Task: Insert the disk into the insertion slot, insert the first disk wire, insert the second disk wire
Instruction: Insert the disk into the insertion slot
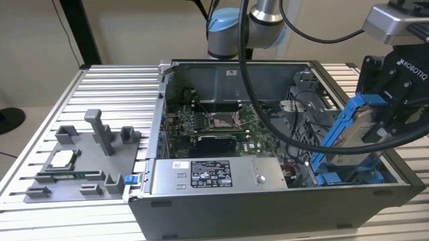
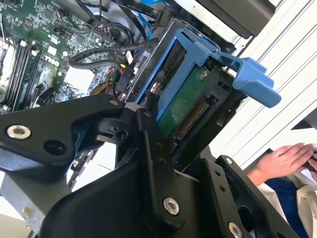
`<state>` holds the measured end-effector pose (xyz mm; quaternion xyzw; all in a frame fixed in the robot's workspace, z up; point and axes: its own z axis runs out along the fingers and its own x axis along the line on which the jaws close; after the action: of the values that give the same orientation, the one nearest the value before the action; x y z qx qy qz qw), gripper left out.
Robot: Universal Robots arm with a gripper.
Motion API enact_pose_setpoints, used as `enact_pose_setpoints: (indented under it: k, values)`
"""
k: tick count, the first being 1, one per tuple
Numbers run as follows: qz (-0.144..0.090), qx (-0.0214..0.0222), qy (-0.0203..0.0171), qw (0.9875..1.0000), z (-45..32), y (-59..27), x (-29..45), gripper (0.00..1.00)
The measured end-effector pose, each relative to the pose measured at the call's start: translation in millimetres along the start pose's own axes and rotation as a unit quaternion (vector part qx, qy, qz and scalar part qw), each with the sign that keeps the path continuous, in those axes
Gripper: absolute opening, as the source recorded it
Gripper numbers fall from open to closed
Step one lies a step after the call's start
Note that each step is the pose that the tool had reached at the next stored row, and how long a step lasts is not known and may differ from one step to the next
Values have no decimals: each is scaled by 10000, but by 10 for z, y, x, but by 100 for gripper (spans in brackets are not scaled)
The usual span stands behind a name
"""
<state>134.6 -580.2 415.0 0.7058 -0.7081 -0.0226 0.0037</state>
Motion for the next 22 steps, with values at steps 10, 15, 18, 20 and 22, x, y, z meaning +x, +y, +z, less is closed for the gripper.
enact_pose_setpoints:
  k: [10, 15, 18, 20, 22]
  values:
    - [-1, 0, -21, 10000, 43, -12, 1, 0]
    - [-1, 0, -37, 10000, 85, -17, 3, 0]
    - [-2, 0, -51, 10000, 127, -18, 4, 0]
    - [-2, 0, -60, 10000, 161, -20, 4, 0]
    - [-2, 0, -67, 10000, 198, -21, 5, 0]
